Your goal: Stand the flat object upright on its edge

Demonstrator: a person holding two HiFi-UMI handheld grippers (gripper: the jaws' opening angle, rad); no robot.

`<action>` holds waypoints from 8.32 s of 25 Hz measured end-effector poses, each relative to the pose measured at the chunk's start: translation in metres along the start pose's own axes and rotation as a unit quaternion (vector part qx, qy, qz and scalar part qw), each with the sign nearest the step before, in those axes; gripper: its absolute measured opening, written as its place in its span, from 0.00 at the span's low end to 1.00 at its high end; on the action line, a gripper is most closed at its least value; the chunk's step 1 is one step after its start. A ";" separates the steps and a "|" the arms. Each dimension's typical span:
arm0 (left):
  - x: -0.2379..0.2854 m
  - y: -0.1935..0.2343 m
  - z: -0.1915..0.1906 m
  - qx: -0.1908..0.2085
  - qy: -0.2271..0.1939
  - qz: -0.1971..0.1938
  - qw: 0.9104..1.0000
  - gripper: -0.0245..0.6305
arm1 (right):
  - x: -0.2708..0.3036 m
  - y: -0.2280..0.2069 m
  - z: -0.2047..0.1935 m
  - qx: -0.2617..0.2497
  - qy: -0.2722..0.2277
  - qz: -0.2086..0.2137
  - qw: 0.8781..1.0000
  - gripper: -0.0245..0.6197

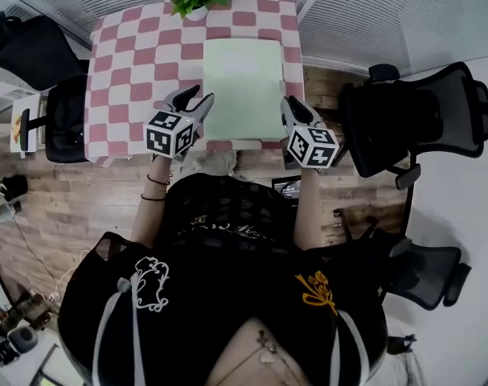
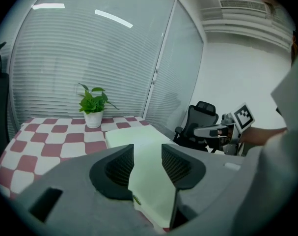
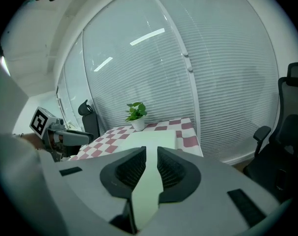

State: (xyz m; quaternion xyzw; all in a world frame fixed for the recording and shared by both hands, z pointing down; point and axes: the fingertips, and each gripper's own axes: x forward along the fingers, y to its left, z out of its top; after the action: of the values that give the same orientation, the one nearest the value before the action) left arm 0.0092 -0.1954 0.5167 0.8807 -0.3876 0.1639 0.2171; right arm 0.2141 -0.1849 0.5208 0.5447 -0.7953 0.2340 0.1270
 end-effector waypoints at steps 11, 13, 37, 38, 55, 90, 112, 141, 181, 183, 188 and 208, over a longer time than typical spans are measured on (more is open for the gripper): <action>0.059 0.032 -0.060 -0.097 0.108 -0.069 0.987 0.60 | 0.068 -0.026 -0.039 0.090 0.091 0.081 0.988 0.41; 0.068 0.038 -0.065 -0.125 0.112 -0.076 0.983 0.62 | 0.077 -0.030 -0.047 0.122 0.105 0.091 0.983 0.43; 0.098 0.050 -0.075 -0.192 0.114 -0.101 0.969 0.64 | 0.109 -0.041 -0.062 0.139 0.148 0.082 0.976 0.45; 0.097 0.049 -0.074 -0.186 0.112 -0.099 0.971 0.64 | 0.107 -0.040 -0.059 0.132 0.144 0.080 0.978 0.45; 0.072 0.041 0.051 0.068 0.013 -0.040 0.997 0.58 | 0.068 -0.016 0.064 -0.068 0.002 0.046 0.997 0.45; 0.103 0.062 0.075 0.222 0.002 0.068 0.973 0.56 | 0.081 -0.029 0.079 -0.124 -0.060 -0.040 0.990 0.42; 0.105 0.063 0.076 0.247 -0.004 0.037 0.968 0.56 | 0.083 -0.031 0.080 -0.121 -0.071 -0.038 0.989 0.42; 0.086 0.057 0.081 0.235 -0.023 0.048 0.971 0.56 | 0.068 -0.030 0.077 -0.107 -0.072 -0.043 0.991 0.41; -0.063 -0.095 -0.016 0.158 -0.028 -0.045 0.986 0.17 | -0.075 0.103 -0.035 -0.066 -0.080 0.008 0.995 0.22; -0.070 -0.098 -0.012 0.157 -0.033 -0.041 0.986 0.17 | -0.081 0.110 -0.039 -0.073 -0.077 0.012 0.994 0.21; -0.085 -0.108 -0.006 0.168 -0.046 -0.036 0.984 0.17 | -0.085 0.124 -0.044 -0.080 -0.075 0.022 0.994 0.17; -0.226 -0.043 -0.057 0.177 -0.052 0.027 0.983 0.17 | -0.070 0.292 -0.055 -0.141 -0.069 0.099 0.983 0.13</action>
State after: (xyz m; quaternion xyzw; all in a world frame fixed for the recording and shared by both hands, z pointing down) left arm -0.1113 -0.0018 0.4513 0.9019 -0.3868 0.1892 0.0332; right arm -0.0333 -0.0133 0.4679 0.4546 -0.8771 0.0927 0.1241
